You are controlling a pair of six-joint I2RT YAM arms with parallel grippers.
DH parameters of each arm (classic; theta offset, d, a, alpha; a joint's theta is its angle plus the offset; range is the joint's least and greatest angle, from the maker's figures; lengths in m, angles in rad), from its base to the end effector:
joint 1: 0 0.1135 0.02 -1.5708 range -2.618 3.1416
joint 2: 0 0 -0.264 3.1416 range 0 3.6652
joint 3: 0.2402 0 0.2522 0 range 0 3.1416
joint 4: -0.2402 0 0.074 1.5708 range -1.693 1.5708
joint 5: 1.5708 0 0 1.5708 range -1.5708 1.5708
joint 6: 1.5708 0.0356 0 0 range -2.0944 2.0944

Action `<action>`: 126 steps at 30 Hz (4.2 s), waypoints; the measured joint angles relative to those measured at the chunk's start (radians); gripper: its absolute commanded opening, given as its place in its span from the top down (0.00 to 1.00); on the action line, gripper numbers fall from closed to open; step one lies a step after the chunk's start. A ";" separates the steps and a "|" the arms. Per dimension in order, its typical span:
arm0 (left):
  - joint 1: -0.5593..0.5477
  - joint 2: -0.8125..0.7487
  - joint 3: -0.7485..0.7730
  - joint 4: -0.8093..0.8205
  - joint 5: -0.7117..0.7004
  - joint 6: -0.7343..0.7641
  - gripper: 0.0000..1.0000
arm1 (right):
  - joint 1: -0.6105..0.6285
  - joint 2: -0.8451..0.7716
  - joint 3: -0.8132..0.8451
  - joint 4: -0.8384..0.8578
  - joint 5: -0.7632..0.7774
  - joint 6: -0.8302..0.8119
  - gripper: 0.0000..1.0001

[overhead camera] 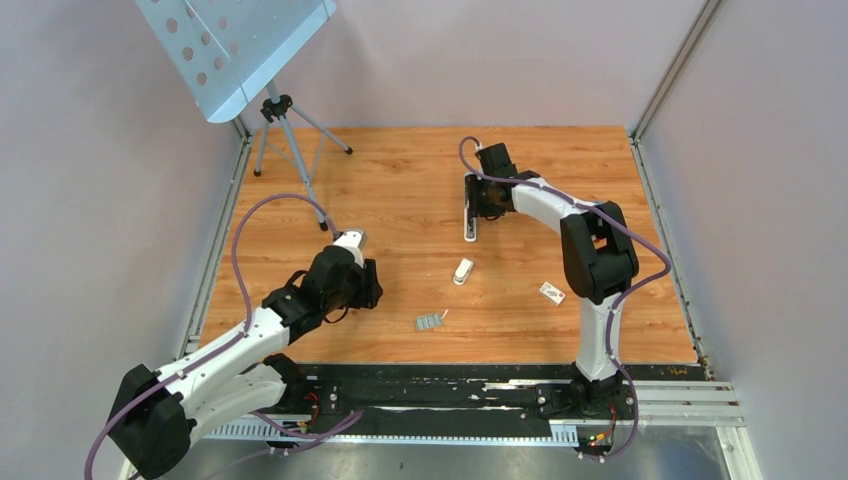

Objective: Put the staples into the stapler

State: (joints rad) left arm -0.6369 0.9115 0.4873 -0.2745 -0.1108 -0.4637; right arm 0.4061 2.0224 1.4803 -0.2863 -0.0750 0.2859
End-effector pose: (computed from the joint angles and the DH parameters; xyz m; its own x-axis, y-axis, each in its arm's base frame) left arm 0.1551 -0.1098 0.2057 -0.6964 -0.0377 -0.7166 0.2365 0.9308 -0.2788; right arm 0.4124 0.1802 0.1954 -0.7737 -0.0265 -0.6330 -0.2317 0.9418 0.2436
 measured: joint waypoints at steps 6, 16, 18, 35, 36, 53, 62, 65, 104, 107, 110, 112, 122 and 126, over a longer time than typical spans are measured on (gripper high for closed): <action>0.000 -0.032 -0.011 -0.012 -0.005 0.000 0.46 | 0.017 -0.006 0.004 -0.018 0.046 0.014 0.47; 0.000 -0.056 -0.021 -0.012 -0.005 -0.001 0.46 | 0.061 -0.007 0.077 -0.050 0.128 0.045 0.49; 0.000 -0.061 -0.025 -0.015 -0.005 -0.001 0.46 | 0.063 -0.004 0.082 -0.057 0.140 0.056 0.50; 0.000 -0.103 -0.030 -0.020 -0.005 -0.009 0.46 | 0.077 0.130 0.196 -0.188 0.209 0.151 0.75; 0.000 -0.108 -0.030 -0.020 -0.004 -0.011 0.46 | 0.079 0.129 0.200 -0.193 0.209 0.161 0.78; 0.000 -0.143 -0.063 -0.020 -0.006 -0.026 0.46 | 0.193 0.117 0.207 -0.236 0.174 0.380 0.87; 0.000 -0.194 -0.093 -0.019 -0.006 -0.046 0.46 | 0.298 0.094 0.190 -0.283 0.193 0.608 0.83; 0.000 -0.196 -0.107 -0.016 -0.004 -0.053 0.46 | 0.338 0.094 0.184 -0.321 0.225 0.675 0.77; 0.000 0.085 -0.068 0.063 -0.014 0.013 0.45 | 0.424 -0.439 -0.178 -0.315 0.323 0.497 0.18; 0.000 0.150 -0.036 0.064 -0.038 0.039 0.46 | 0.409 -0.572 -0.267 -0.300 0.335 0.439 0.18; 0.000 0.211 -0.003 0.065 -0.054 0.061 0.48 | 0.396 -0.694 -0.336 -0.290 0.352 0.389 0.18; 0.000 0.256 0.020 0.069 -0.058 0.074 0.48 | 0.394 -0.777 -0.388 -0.282 0.365 0.353 0.18; 0.000 0.409 0.112 0.057 -0.058 0.129 0.56 | 0.393 -1.107 -0.621 -0.266 0.378 0.260 0.19; 0.000 0.438 0.138 0.050 -0.061 0.143 0.59 | 0.393 -1.164 -0.661 -0.257 0.393 0.246 0.20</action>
State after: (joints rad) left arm -0.6369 1.3499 0.6250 -0.2249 -0.1719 -0.3210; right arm 0.7994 0.8585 0.8188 -0.5430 0.3176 0.5320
